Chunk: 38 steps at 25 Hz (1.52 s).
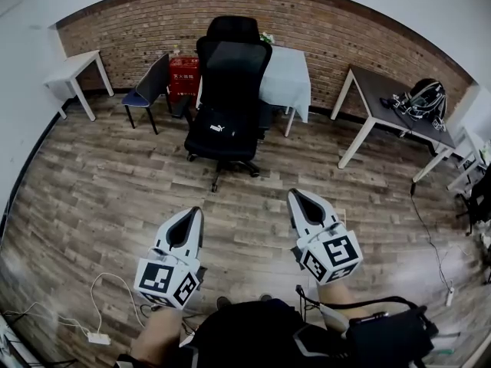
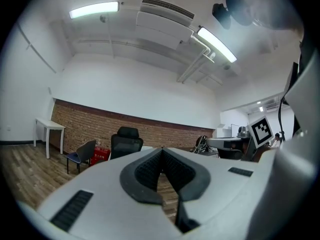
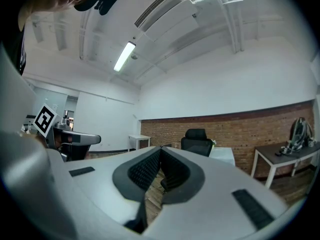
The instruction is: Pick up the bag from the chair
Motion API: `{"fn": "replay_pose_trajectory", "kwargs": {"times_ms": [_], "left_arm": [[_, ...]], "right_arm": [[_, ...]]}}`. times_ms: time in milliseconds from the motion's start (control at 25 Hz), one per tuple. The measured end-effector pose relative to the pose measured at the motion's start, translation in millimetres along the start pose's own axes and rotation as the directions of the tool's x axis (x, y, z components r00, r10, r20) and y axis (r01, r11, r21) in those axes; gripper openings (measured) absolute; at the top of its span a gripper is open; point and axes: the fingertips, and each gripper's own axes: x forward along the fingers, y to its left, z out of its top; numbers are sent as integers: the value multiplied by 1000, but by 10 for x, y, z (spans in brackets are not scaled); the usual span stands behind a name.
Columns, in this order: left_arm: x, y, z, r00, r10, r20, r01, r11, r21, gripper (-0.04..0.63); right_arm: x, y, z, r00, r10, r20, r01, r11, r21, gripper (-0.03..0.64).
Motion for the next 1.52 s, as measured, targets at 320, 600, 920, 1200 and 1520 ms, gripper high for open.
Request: {"fn": "replay_pose_trajectory", "kwargs": {"times_ms": [320, 600, 920, 1200, 1520], "left_arm": [[-164, 282, 46, 1000, -20, 16, 20, 1000, 8, 11], [-218, 426, 22, 999, -27, 22, 27, 1000, -7, 11], [-86, 657, -11, 1000, -2, 19, 3, 1000, -15, 11], [313, 933, -12, 1000, 30, 6, -30, 1000, -2, 11], [1054, 1245, 1, 999, 49, -6, -49, 999, -7, 11]], "right_arm": [[167, 267, -10, 1000, -16, 2, 16, 1000, -8, 18], [228, 453, 8, 1000, -17, -3, 16, 999, -37, 18], [559, 410, -83, 1000, 12, -17, -13, 999, -31, 18], [1103, 170, -95, 999, 39, -11, -39, 999, -10, 18], [1761, -314, -82, 998, 59, -24, -59, 998, -1, 18]]}}
